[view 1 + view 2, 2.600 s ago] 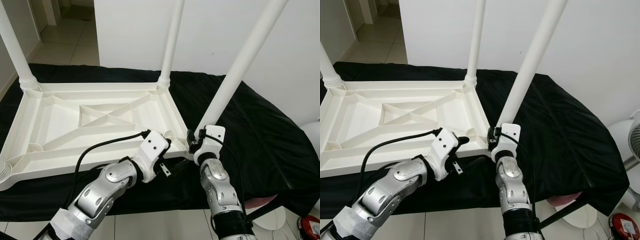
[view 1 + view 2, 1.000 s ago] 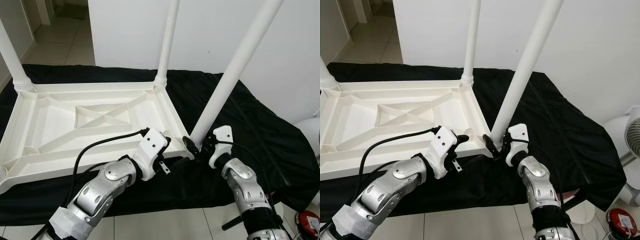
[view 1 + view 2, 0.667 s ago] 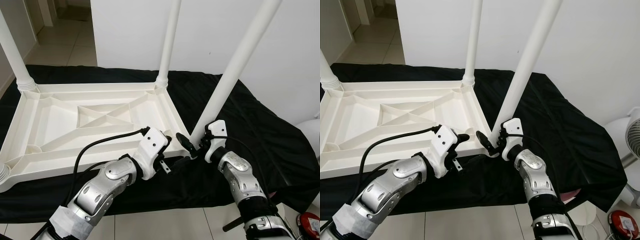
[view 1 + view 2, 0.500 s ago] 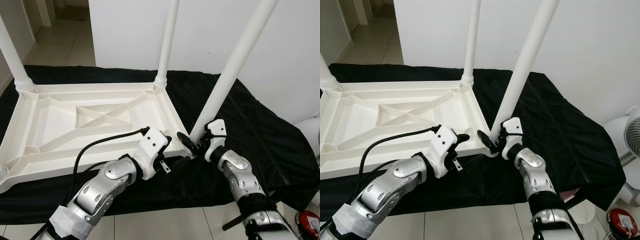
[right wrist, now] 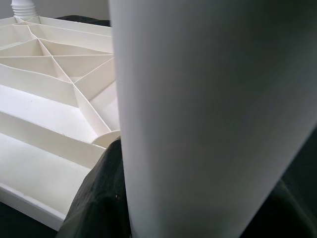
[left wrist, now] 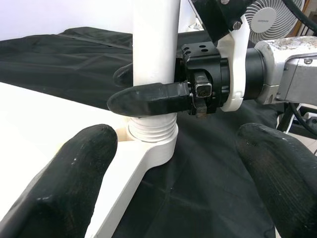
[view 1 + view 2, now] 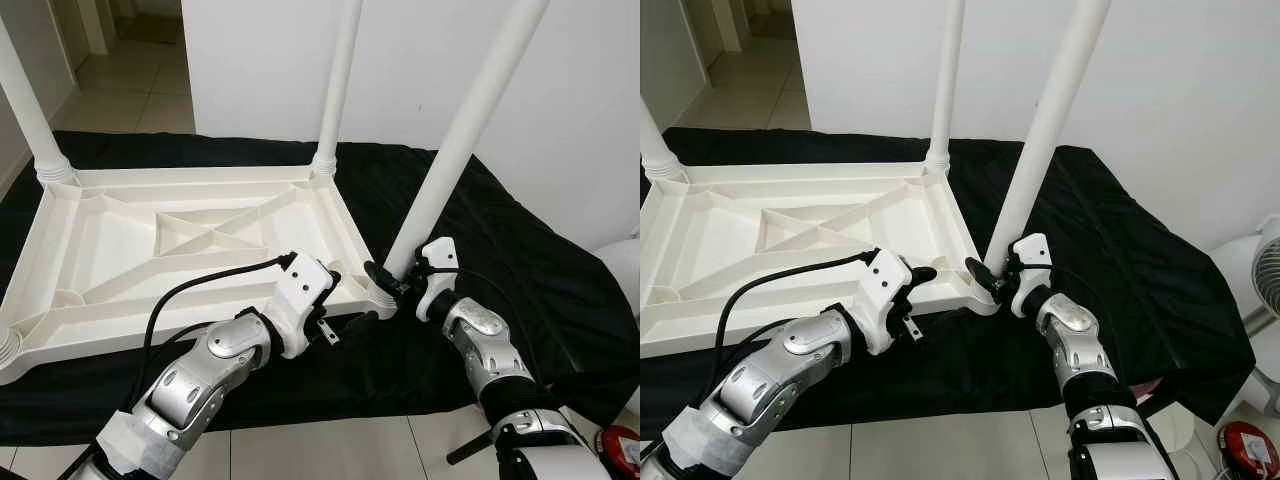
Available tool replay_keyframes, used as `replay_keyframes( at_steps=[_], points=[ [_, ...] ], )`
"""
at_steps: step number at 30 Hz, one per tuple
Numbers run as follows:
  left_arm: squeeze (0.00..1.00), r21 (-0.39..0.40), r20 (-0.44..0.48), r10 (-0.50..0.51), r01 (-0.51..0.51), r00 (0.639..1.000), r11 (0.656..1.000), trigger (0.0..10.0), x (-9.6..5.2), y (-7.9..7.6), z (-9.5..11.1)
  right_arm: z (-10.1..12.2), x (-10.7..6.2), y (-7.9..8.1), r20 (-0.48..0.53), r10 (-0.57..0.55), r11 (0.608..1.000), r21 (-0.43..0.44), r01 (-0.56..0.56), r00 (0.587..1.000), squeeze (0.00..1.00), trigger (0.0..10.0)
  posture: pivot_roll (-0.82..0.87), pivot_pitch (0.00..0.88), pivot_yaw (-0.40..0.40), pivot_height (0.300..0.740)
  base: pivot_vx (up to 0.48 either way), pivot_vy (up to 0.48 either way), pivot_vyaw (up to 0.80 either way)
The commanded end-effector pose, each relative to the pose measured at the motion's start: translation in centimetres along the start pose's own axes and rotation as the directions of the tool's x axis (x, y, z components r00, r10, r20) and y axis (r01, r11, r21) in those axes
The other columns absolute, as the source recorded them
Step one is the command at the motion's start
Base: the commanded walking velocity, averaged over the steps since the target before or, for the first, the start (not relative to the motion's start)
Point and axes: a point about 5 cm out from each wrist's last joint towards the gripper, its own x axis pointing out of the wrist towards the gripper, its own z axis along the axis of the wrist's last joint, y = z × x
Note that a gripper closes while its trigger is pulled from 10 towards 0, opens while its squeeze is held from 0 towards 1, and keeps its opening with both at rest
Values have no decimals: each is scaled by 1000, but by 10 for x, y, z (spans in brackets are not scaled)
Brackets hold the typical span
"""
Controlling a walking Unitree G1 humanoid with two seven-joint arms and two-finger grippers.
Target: Building children table
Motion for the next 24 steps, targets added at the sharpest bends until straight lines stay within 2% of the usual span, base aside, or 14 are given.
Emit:
replay_keyframes(
  at_steps=[1, 2, 7, 12, 15, 18, 19, 21, 22, 24],
  points=[
    [0, 18, 3, -134, 134, 991, 991, 10000, 2, -7, 5, -20, -8, -2, -110, -33, 999, 14, 34, 993, 0, 10000, -2, 0, -76, 740, 0, 0, 0],
    [0, 18, 3, -134, 134, 991, 991, 10000, 2, -7, 5, -20, -8, -2, -110, -33, 999, 14, 34, 993, 0, 10000, -2, 0, -76, 740, 0, 0, 0],
    [0, 16, 5, -135, 135, 991, 991, 10000, 2, -8, 4, -22, -6, -7, -149, -183, 980, 47, 192, 972, 0, 10000, -5, 0, -83, 740, 0, 0, 0],
    [0, 14, 8, -137, 137, 991, 990, 10000, 3, -9, 4, -20, -4, -1, -129, -203, 974, 72, 214, 971, 0, 10000, -5, 0, -88, 740, 0, 0, 0],
    [0, 11, 9, -140, 140, 990, 990, 10000, 3, -10, 4, -14, -1, 1, -121, -307, 944, 90, 319, 944, 0, 10000, -6, 0, -90, 740, 0, 0, 0],
    [0, 11, 9, -140, 140, 990, 990, 10000, 3, -11, 4, -12, 0, 1, -122, -355, 924, 102, 367, 927, 0, 10000, -6, 0, -93, 740, 0, 0, 0],
    [0, 11, 9, -141, 141, 990, 990, 10000, 3, -11, 4, -10, 0, 1, -120, -396, 906, 112, 408, 911, 0, 10000, -6, 0, -93, 740, 0, 0, 0],
    [0, 10, 9, -144, 143, 990, 990, 10000, 3, -12, 4, -6, -1, 1, -126, -537, 827, 115, 550, 834, 0, 10000, -7, 0, -95, 740, 0, 0, 0],
    [0, 10, 9, -144, 143, 990, 990, 10000, 3, -12, 4, -6, -1, 1, -126, -537, 827, 115, 550, 834, 0, 10000, -7, 0, -95, 740, 0, 0, 0],
    [0, 9, 10, -145, 145, 989, 989, 10000, 4, -12, 4, -4, -4, 6, -146, -626, 757, 122, 642, 766, 0, 10000, -8, 0, -98, 740, 0, 0, 0]
  ],
)
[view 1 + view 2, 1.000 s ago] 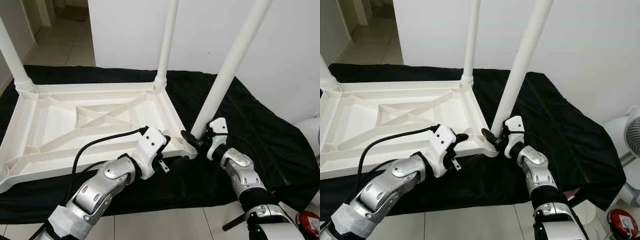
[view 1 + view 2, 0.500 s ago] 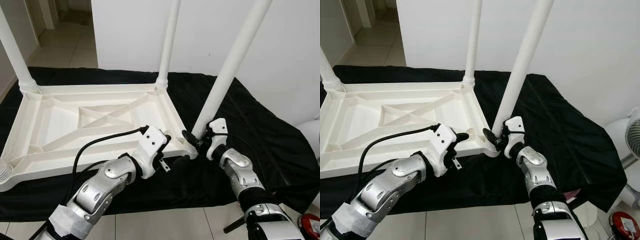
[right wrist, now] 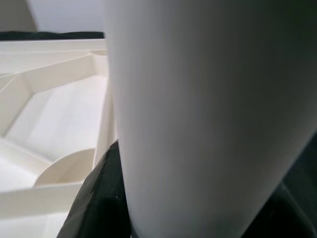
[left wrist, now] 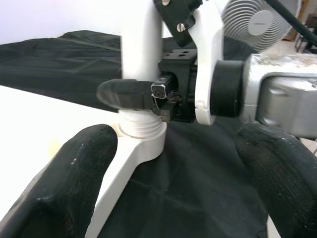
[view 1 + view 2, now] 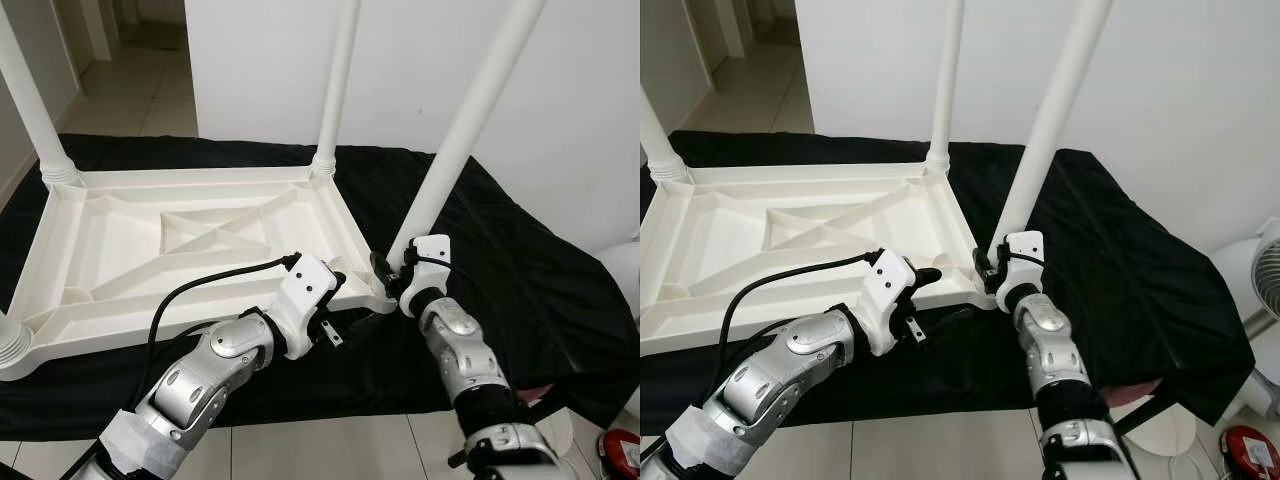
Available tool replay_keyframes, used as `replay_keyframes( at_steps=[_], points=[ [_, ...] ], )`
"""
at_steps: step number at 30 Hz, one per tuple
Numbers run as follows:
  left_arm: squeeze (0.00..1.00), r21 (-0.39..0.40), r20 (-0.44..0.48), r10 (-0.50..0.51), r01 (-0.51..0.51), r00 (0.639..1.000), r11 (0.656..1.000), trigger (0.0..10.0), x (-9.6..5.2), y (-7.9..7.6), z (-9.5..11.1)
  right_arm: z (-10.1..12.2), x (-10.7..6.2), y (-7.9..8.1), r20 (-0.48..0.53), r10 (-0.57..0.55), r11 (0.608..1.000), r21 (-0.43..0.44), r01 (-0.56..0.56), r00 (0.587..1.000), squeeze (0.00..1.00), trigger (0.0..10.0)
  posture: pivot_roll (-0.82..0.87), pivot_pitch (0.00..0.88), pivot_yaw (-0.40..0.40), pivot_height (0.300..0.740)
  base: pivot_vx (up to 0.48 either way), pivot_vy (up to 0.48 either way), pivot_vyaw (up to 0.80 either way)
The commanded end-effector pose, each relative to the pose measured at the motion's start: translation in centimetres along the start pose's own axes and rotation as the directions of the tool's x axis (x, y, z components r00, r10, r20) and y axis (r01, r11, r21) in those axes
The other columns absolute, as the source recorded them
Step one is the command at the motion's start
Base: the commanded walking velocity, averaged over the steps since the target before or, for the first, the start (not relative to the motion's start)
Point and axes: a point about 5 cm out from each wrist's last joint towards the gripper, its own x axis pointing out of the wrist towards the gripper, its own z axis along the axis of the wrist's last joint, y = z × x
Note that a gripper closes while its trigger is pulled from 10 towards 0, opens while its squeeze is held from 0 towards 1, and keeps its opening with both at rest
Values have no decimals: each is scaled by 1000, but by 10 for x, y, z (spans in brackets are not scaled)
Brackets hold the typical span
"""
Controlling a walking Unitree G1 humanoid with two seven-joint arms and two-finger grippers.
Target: Building children table
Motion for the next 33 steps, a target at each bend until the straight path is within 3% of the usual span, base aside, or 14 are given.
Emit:
replay_keyframes(
  at_steps=[1, 5, 6, 10, 16, 17, 20, 21, 28, 33],
  points=[
    [0, 8, 4, -134, 134, 991, 991, 10000, 1, -10, 2, -10, -6, -19, -63, -139, 990, -1, 139, 988, 0, 10000, -8, 0, -98, 740, 0, 0, 0],
    [0, 10, 4, -136, 136, 991, 991, 10000, 2, -11, 2, -12, -16, -11, -83, -238, 971, -1, 239, 968, 0, 10000, -9, 0, -101, 740, 0, 0, 0],
    [0, 9, 5, -137, 137, 991, 991, 10000, 2, -11, 2, -16, -29, 2, -111, -299, 952, 34, 305, 948, 0, 10000, -8, 0, -104, 740, 0, 0, 0],
    [0, 7, 6, -137, 137, 991, 991, 10000, 2, -12, 2, -17, -34, 12, -124, -281, 957, 43, 288, 952, 0, 10000, -7, 0, -105, 740, 0, 0, 0],
    [0, 7, 5, -140, 140, 990, 990, 10000, 2, -12, 1, -13, -33, 8, -121, -291, 955, 20, 295, 949, 0, 10000, -10, 0, -107, 740, 0, 0, 0],
    [0, 6, 5, -139, 139, 990, 990, 10000, 2, -12, 1, -13, -34, 8, -128, -295, 954, 19, 300, 947, 94, 10000, -10, 0, -107, 740, 0, 0, 0],
    [0, 6, 6, -137, 137, 990, 990, 10000, 2, -12, 1, -13, -34, 9, -133, -295, 954, 20, 301, 946, 94, 10000, -10, 0, -107, 740, 0, 0, 0],
    [0, 5, 7, -136, 136, 991, 991, 10000, 2, -12, 2, -13, -34, 10, -132, -284, 957, 23, 289, 950, 1000, 10000, -9, 0, -111, 740, 0, 0, 0],
    [0, 5, 8, -135, 135, 991, 991, 10000, 2, -12, 2, -10, -33, 9, -110, -252, 966, 27, 256, 962, 1000, 10000, -10, 0, -111, 740, 0, 0, 0],
    [0, 4, 4, -135, 135, 991, 991, 10000, 1, -13, 1, 1, -27, -6, -38, -99, 995, 17, 100, 994, 1000, 10000, -12, 0, -109, 740, 0, 0, 0]
  ],
)
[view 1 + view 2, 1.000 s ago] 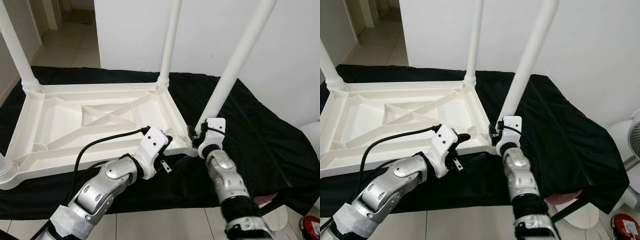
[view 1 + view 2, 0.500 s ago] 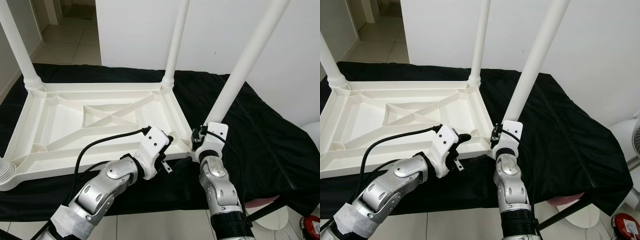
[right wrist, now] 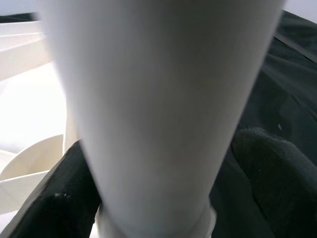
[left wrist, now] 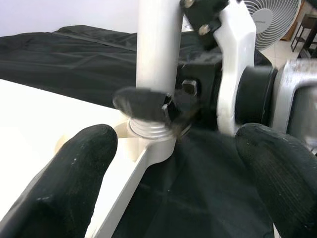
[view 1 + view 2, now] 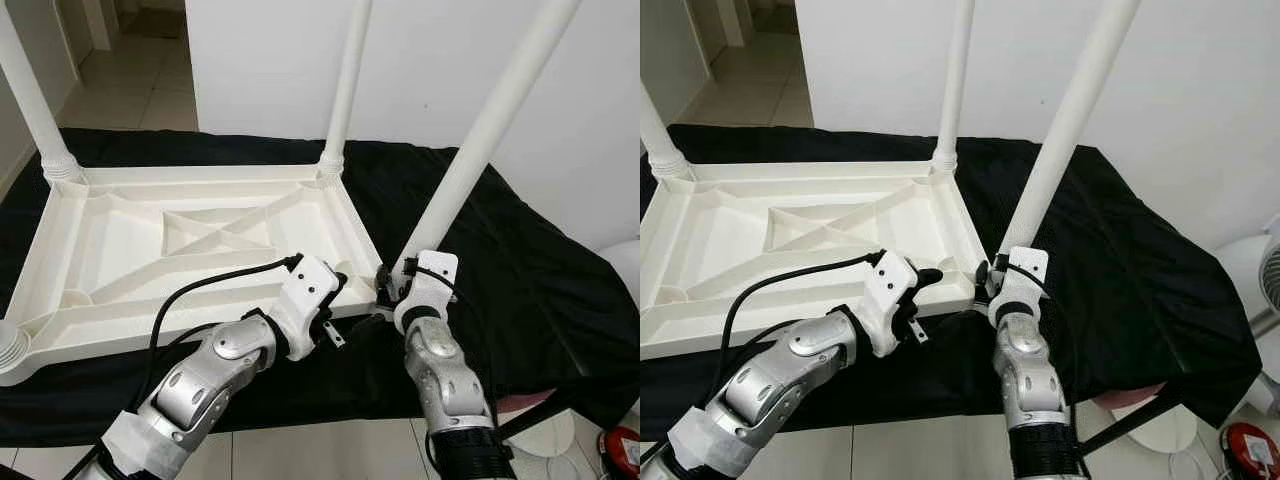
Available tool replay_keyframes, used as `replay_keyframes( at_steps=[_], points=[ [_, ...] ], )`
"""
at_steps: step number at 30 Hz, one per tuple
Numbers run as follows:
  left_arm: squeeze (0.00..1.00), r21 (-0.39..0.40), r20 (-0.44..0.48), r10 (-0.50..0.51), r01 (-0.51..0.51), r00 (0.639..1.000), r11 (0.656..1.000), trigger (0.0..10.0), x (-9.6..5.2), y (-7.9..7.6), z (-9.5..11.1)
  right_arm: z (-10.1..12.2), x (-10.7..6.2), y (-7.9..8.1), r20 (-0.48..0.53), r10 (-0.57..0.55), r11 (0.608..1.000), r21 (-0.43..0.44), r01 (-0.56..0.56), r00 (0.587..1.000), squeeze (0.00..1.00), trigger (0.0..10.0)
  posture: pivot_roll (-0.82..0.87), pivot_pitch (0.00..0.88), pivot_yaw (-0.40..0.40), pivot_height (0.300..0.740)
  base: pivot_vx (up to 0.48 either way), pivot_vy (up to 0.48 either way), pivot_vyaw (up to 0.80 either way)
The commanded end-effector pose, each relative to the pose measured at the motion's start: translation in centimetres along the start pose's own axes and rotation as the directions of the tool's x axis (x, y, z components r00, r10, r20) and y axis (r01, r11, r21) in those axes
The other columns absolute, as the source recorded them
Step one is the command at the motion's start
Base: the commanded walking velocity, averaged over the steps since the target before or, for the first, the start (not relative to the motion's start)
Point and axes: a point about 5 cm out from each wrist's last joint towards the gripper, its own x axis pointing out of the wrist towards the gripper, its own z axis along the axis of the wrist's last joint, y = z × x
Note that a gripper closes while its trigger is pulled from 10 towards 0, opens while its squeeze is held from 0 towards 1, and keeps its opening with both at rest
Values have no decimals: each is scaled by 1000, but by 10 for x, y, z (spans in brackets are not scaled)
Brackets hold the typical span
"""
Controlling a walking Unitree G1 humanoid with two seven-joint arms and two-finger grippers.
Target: Building children table
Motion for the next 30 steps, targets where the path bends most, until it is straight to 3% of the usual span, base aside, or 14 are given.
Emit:
replay_keyframes(
  at_steps=[1, 3, 4, 5, 9, 13, 15, 18, 19, 24, 27, 28, 29, 30],
  points=[
    [0, 8, 5, -126, 126, 992, 992, 10000, 1, -10, 2, 0, 2, -5, 6, 27, 1000, 10, -27, 1000, 1000, 10000, -12, 0, -109, 740, 0, 0, 0],
    [0, 9, 4, -126, 126, 992, 992, 10000, 0, -9, 2, 1, 3, -7, 13, 54, 999, 4, -54, 998, 1000, 10000, -14, 0, -106, 740, 0, 0, 0],
    [0, 10, 1, -127, 127, 992, 992, 10000, 0, -9, 2, 2, 4, -10, 21, 105, 994, -18, -105, 994, 906, 10000, -14, 0, -104, 740, 0, 0, 0],
    [0, 10, -1, -128, 128, 992, 992, 10000, 0, -9, 2, 2, 5, -13, 25, 157, 987, -48, -156, 987, 0, 10000, -14, 0, -103, 740, 0, 0, 0],
    [0, 10, -7, -130, 130, 992, 991, 10000, -1, -8, 2, 3, 7, -19, 27, 301, 946, -133, -295, 953, 0, 10000, -17, 0, -98, 740, 0, 0, 0],
    [0, 10, -9, -131, 131, 991, 991, 10000, -2, -8, 2, 2, 7, -20, 25, 336, 932, -149, -329, 941, 0, 10000, -16, 0, -97, 740, 0, 0, 0],
    [0, 10, -17, -146, 146, 989, 989, 10000, -3, -10, 1, -1, 7, -21, 3, 430, 887, -185, -423, 903, 0, 10000, -16, 0, -93, 740, 0, 0, 0],
    [0, 11, -22, -158, 158, 987, 987, 10000, -3, -11, 1, -2, 9, -21, -4, 475, 863, -192, -466, 880, 0, 10000, -14, 0, -89, 740, 0, 0, 0],
    [0, 10, -25, -164, 164, 986, 986, 10000, -4, -11, 1, -4, 10, -20, -15, 517, 837, -199, -509, 856, 0, 10000, -13, 0, -87, 740, 0, 0, 0],
    [0, 11, -30, -169, 169, 985, 986, 10000, -4, -11, 1, -3, 18, -20, -25, 573, 798, -213, -564, 819, 0, 10000, -11, 0, -85, 740, 0, 0, 0],
    [0, 14, -30, -170, 171, 985, 985, 10000, -4, -11, 1, 0, 24, -21, -29, 583, 789, -217, -575, 812, 0, 8588, -9, 0, -85, 740, 0, 0, 0],
    [0, 14, -30, -170, 171, 985, 985, 10000, -4, -11, 1, 0, 24, -21, -29, 583, 789, -217, -575, 812, 0, 8588, -9, 0, -85, 740, 0, 0, 0],
    [0, 15, -30, -170, 171, 985, 985, 10000, -3, -11, 2, 0, 25, -21, -34, 591, 782, -221, -583, 806, 0, 4941, -7, 0, -86, 740, 0, 0, 0],
    [0, 15, -30, -170, 171, 985, 985, 10000, -3, -11, 2, 0, 25, -21, -34, 591, 782, -221, -583, 806, 0, 4941, -7, 0, -86, 740, 0, 0, 0]
  ],
)
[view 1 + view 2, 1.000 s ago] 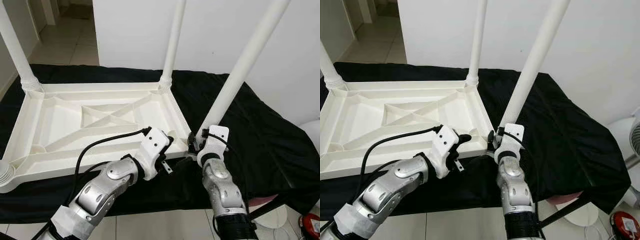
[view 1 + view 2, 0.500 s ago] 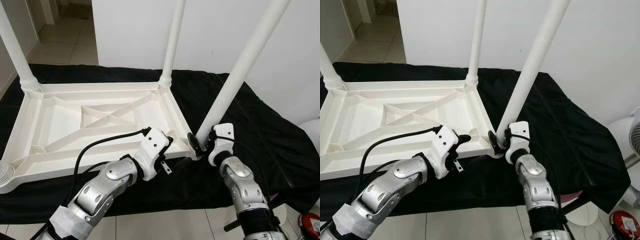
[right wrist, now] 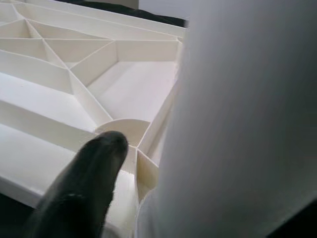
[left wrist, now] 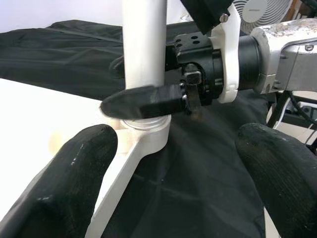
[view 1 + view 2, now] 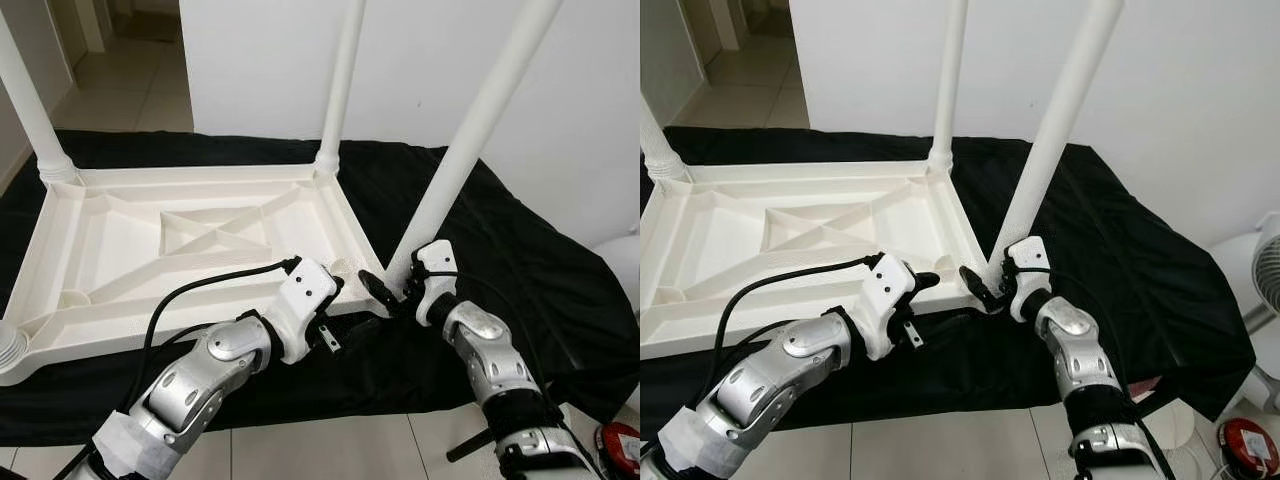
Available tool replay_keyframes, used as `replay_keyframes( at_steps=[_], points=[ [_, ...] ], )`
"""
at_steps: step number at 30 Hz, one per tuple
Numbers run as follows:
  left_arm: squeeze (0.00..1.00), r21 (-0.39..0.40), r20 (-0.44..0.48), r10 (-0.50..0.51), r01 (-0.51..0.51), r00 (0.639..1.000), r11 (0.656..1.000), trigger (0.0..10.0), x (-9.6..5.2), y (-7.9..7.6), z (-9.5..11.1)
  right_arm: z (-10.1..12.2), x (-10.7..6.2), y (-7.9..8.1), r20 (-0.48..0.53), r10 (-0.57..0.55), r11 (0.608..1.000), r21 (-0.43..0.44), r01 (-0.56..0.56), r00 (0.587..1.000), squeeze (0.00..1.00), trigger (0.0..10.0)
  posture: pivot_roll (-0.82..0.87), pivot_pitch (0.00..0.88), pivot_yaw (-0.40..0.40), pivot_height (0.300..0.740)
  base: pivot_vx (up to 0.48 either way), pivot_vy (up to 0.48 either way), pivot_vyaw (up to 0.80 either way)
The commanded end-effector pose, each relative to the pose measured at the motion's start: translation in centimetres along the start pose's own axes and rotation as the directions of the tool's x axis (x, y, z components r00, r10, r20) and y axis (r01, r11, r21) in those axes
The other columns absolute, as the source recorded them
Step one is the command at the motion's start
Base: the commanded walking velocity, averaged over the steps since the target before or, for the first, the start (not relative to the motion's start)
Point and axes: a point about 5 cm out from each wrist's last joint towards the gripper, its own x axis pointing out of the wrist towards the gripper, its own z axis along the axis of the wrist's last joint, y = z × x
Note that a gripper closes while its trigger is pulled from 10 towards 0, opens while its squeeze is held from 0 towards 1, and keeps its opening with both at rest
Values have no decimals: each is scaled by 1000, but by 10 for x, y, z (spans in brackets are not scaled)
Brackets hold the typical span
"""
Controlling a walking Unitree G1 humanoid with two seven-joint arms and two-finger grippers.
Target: Building children table
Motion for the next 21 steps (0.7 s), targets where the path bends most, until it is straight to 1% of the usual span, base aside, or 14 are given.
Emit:
replay_keyframes(
  at_steps=[1, 2, 3, 5, 6, 7, 8, 9, 17, 18, 19, 20, 21],
  points=[
    [0, 4, 7, -163, 163, 987, 987, 10000, 1, -11, 3, -2, -1, -5, -11, 22, 1000, -8, -22, 1000, 0, 4784, -7, 0, -86, 740, 0, 0, 0],
    [0, 4, 7, -162, 162, 987, 987, 10000, 1, -11, 3, -4, -1, -6, -18, 32, 999, -11, -32, 999, 0, 4118, -7, 0, -86, 740, 0, 0, 0],
    [0, 5, 7, -161, 161, 987, 987, 10000, 1, -11, 3, -7, -1, -7, -33, 39, 999, -13, -40, 999, 0, 2392, -7, 0, -86, 740, 0, 0, 0],
    [0, 5, 7, -160, 160, 987, 987, 10000, 1, -11, 3, -9, -2, -7, -46, 42, 999, -12, -43, 998, 0, 2353, -7, 0, -86, 740, 0, 0, 0],
    [0, 5, 7, -159, 159, 987, 987, 10000, 1, -10, 4, -12, -3, -8, -54, 48, 999, -4, -48, 997, 0, 1882, -7, 0, -86, 740, 0, 0, 0],
    [0, 5, 7, -159, 159, 987, 987, 10000, 1, -10, 4, -12, -3, -8, -54, 48, 999, -4, -48, 997, 0, 1882, -7, 0, -86, 740, 0, 0, 0],
    [0, 6, 7, -158, 158, 987, 987, 10000, 1, -10, 4, -15, -4, -8, -64, 53, 999, 5, -52, 997, 0, 784, -4, 0, -86, 740, 0, 0, 0],
    [0, 6, 7, -158, 158, 987, 987, 10000, 1, -10, 4, -19, -5, -8, -71, 59, 998, 12, -58, 996, 0, 0, -5, 0, -84, 740, 0, 0, 0],
    [0, 8, 6, -163, 163, 987, 987, 10000, 1, -10, 5, -26, -8, -6, -78, 64, 997, 42, -61, 995, 0, 0, -10, 0, -75, 740, 0, 0, 0],
    [0, 9, 5, -165, 165, 986, 986, 10000, 1, -10, 5, -27, -8, -7, -78, 41, 998, 54, -37, 996, 0, 6000, -11, 0, -75, 740, 0, 0, 0],
    [0, 9, 5, -165, 165, 986, 986, 10000, 1, -10, 5, -27, -8, -7, -78, 41, 998, 54, -37, 996, 0, 6000, -11, 0, -75, 740, 0, 0, 0],
    [0, 10, 4, -167, 167, 986, 986, 10000, 1, -10, 5, -28, -7, -8, -68, -17, 996, 86, 23, 998, 0, 10000, -11, 0, -75, 740, 0, 0, 0],
    [0, 10, 4, -167, 167, 986, 986, 10000, 1, -10, 5, -28, -7, -8, -68, -17, 996, 86, 23, 998, 0, 10000, -11, 0, -75, 740, 0, 0, 0]
  ],
)
